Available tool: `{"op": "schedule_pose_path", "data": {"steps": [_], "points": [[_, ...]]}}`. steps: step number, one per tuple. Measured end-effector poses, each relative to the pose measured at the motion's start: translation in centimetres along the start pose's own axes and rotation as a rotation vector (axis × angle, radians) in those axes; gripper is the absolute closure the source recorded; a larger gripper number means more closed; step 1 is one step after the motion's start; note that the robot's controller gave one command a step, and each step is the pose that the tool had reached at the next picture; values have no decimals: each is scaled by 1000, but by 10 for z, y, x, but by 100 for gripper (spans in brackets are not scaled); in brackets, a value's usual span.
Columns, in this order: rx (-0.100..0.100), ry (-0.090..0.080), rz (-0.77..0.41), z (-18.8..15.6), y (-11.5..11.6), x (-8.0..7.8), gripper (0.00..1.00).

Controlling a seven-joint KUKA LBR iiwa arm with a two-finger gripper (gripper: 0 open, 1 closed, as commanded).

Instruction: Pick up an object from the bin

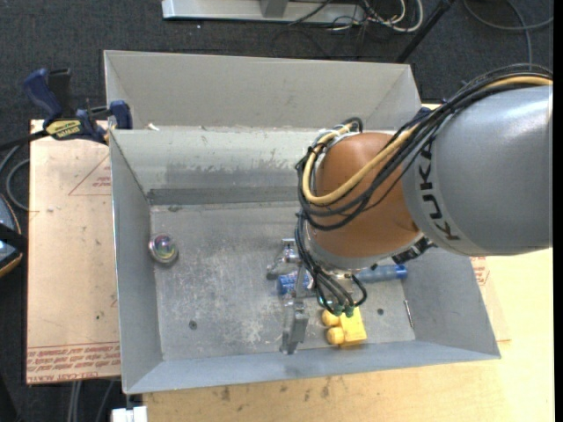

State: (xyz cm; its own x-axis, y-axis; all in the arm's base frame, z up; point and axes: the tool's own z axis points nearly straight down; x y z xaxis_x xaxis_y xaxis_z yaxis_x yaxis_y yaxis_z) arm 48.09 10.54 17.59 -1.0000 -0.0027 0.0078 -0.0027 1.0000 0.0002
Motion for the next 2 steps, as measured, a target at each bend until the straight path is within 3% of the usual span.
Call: {"op": "schedule_pose_path", "data": {"steps": [1,2], "points": [[0,-6,-29,55,-62,-10,0],[-7,-22,201,103,-90,-36,0]]}}
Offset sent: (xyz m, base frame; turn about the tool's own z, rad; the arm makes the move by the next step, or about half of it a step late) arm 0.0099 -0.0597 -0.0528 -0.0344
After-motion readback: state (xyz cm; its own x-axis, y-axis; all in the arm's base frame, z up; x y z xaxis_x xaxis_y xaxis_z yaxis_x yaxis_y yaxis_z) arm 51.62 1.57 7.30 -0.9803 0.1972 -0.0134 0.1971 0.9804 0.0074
